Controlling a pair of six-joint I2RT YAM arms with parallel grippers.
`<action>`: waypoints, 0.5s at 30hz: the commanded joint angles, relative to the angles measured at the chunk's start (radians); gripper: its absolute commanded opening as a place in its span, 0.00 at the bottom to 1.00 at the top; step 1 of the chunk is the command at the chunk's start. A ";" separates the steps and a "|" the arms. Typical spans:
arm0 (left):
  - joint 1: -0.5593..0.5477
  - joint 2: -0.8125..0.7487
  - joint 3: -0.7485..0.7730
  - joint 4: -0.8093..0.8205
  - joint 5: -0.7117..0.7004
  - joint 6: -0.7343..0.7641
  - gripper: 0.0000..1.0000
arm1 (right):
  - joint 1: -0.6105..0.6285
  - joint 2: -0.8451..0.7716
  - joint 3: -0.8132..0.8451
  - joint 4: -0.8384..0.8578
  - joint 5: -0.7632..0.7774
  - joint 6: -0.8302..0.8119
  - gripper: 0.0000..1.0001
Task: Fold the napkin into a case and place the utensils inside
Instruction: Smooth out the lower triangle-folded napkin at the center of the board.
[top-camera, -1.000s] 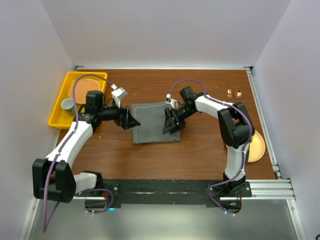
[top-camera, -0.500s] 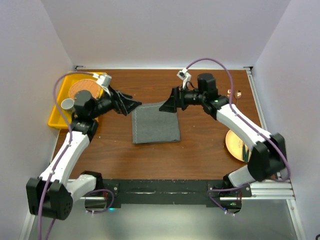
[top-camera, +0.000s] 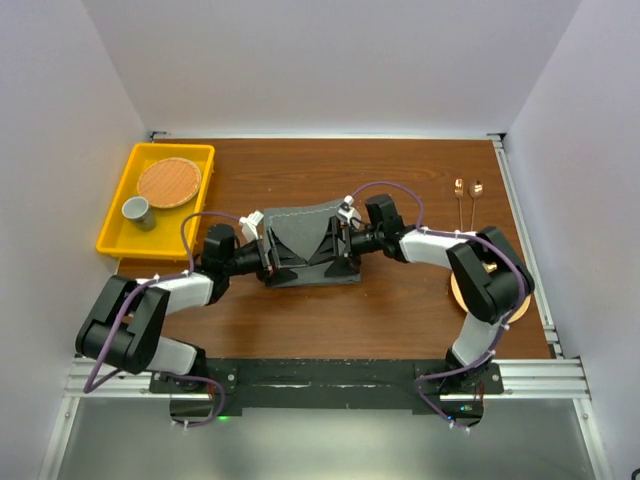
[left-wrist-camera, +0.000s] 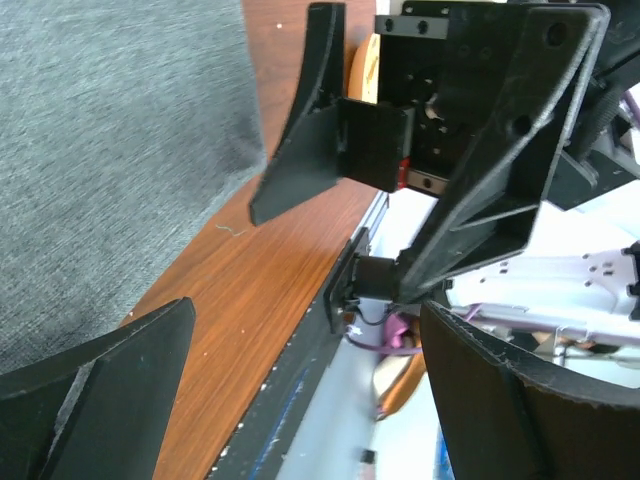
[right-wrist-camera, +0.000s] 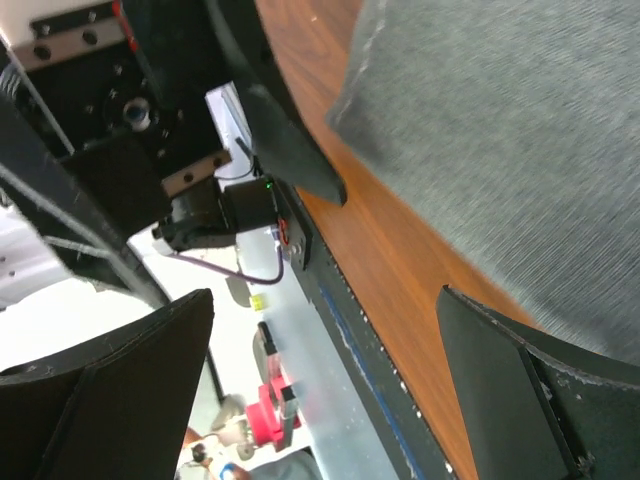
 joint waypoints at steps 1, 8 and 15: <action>-0.010 0.028 -0.007 0.118 -0.022 -0.073 1.00 | -0.001 0.057 0.037 0.103 -0.045 0.066 0.98; -0.010 0.141 -0.014 0.091 -0.026 -0.009 1.00 | 0.000 0.137 0.042 0.084 -0.067 0.044 0.98; 0.037 0.269 -0.044 0.057 -0.036 0.108 1.00 | -0.040 0.217 0.011 -0.001 -0.058 -0.087 0.98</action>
